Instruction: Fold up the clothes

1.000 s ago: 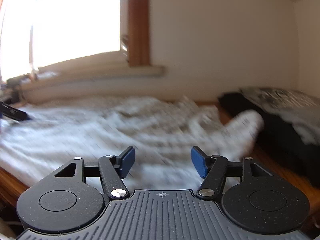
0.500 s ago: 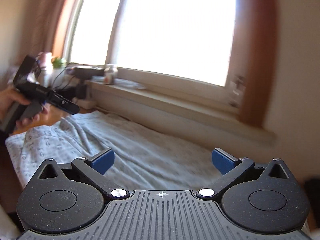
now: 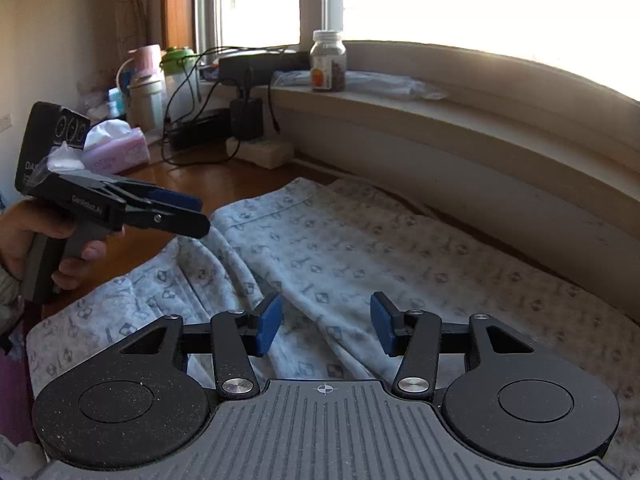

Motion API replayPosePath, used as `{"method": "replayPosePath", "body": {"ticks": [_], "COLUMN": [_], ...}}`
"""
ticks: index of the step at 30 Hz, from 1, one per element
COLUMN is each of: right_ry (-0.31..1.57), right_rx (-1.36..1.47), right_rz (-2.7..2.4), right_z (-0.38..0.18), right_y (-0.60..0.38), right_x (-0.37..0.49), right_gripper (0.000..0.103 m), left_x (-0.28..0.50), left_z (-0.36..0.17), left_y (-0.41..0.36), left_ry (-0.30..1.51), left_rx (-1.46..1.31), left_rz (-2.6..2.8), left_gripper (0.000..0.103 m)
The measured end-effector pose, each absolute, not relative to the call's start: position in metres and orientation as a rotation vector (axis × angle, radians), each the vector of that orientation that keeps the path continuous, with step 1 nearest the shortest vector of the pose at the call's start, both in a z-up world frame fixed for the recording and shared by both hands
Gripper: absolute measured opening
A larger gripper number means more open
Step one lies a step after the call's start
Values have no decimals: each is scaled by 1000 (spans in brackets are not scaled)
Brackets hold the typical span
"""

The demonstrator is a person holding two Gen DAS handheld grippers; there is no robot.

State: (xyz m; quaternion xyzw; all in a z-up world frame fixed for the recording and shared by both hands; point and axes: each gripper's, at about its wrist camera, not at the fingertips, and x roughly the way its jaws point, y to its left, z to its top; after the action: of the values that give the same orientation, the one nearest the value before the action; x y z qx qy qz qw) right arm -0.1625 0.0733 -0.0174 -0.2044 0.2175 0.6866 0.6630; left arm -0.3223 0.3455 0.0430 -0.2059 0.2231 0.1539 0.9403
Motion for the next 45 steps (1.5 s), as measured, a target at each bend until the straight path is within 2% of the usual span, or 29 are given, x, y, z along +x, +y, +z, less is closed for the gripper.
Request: {"method": "replayPosePath", "body": {"ticks": [10, 11, 12, 15, 26, 34, 37, 41, 45], "right_ry": [539, 557, 576, 527, 285, 96, 185, 272, 374], "right_rx": [-576, -558, -531, -487, -260, -206, -147, -169, -204], "right_rz": [1554, 1555, 1566, 1542, 1288, 635, 564, 688, 896], "right_z": [-32, -33, -33, -23, 71, 134, 119, 78, 38], "right_y": [124, 126, 125, 119, 25, -142, -189, -189, -155], "right_x": [-175, -172, -168, -164, -83, 48, 81, 77, 56], "right_gripper": [46, 40, 22, 1, 1, 1, 4, 7, 29], "left_x": [-320, -324, -327, -337, -363, -367, -372, -379, -383], "left_z": [44, 46, 49, 58, 63, 49, 46, 44, 52], "left_y": [338, 334, 329, 315, 245, 241, 241, 242, 239], "left_ry": [495, 480, 466, 452, 510, 664, 703, 722, 705], "left_rx": [-372, -362, -352, -353, -286, -161, -120, -117, -97], "left_rz": [364, 360, 357, 334, 267, 359, 386, 377, 380], "left_gripper": [103, 103, 103, 103, 103, 103, 103, 103, 103]}}
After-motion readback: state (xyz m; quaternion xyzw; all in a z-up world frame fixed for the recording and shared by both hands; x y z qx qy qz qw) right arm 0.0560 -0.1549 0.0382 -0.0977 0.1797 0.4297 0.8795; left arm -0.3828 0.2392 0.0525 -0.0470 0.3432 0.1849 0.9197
